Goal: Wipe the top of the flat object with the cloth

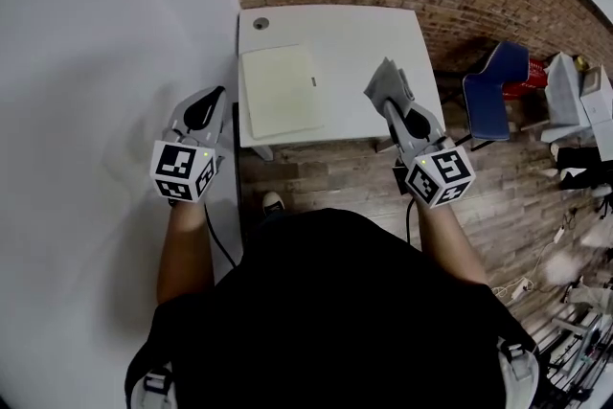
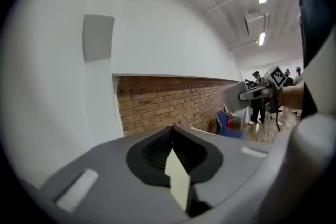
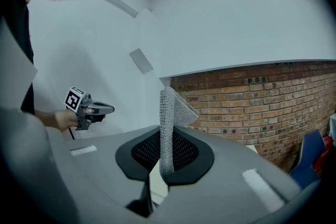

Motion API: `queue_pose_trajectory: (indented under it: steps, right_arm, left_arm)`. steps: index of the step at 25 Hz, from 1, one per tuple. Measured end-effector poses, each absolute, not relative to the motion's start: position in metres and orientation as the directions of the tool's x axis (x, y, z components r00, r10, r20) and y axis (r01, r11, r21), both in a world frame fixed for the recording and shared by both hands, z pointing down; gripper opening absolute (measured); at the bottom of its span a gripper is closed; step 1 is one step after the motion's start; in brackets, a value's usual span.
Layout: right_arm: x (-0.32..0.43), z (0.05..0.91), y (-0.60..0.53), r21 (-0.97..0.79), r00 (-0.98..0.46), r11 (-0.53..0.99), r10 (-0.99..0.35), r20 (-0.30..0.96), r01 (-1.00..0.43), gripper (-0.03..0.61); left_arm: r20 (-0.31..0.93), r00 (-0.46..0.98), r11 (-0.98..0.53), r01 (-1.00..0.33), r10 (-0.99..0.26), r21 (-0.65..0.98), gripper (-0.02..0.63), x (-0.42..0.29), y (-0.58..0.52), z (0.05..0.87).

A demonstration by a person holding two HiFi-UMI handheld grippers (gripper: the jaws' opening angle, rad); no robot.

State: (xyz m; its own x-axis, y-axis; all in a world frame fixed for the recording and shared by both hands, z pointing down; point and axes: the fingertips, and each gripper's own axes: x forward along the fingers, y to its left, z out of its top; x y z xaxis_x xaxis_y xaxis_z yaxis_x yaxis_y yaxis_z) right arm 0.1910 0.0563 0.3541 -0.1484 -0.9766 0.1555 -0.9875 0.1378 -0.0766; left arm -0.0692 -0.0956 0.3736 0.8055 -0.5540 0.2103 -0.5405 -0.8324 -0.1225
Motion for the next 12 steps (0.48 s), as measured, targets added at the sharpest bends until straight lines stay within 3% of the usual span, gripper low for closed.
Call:
queue_pose_trajectory:
  steps: [12]
  right_arm:
    - [0.173,0.349,0.017,-0.082,-0.103,0.090,-0.980,0.172,-0.993,0.009]
  left_arm:
    - [0.128,0.825,-0.835,-0.537,-0.550,-0.122,0.002,-0.056,-0.180,0.337]
